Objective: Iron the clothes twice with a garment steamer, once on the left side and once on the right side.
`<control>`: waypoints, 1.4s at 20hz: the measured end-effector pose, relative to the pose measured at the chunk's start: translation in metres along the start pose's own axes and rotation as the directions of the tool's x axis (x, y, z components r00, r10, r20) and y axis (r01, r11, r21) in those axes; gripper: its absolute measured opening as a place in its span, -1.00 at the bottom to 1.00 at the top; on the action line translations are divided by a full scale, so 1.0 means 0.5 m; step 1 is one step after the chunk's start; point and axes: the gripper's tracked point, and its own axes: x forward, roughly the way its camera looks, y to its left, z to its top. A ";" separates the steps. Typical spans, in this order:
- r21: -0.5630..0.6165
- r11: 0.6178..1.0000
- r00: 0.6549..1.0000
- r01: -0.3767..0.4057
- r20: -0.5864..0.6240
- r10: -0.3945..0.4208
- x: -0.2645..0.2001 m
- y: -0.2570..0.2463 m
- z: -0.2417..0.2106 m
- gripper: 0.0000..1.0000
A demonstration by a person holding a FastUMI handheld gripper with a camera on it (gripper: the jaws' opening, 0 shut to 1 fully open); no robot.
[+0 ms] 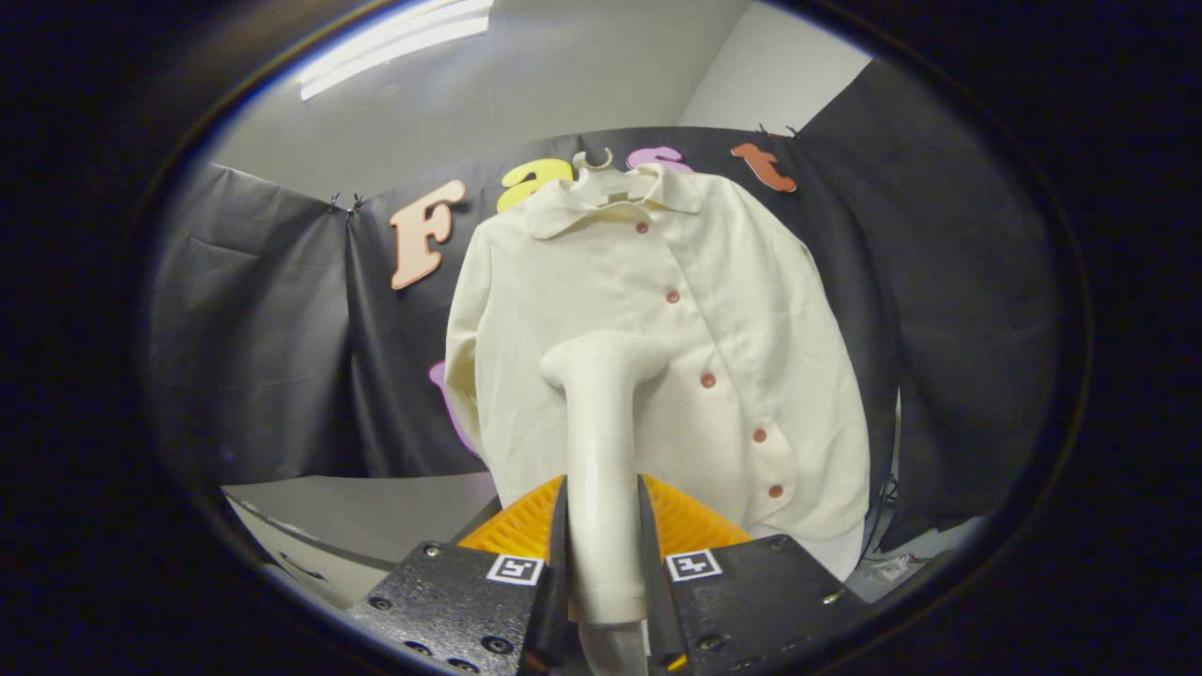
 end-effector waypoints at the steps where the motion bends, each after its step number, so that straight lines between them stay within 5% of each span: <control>1: 0.006 1.000 1.000 0.002 -0.016 -0.002 -0.005 -0.006 -0.022 -0.34; 16: 0.082 0.996 0.970 0.041 -0.243 -0.020 -0.094 -0.104 -0.345 -0.36; 28: 0.112 0.993 0.959 0.031 -0.284 0.002 -0.197 -0.134 -0.376 -0.37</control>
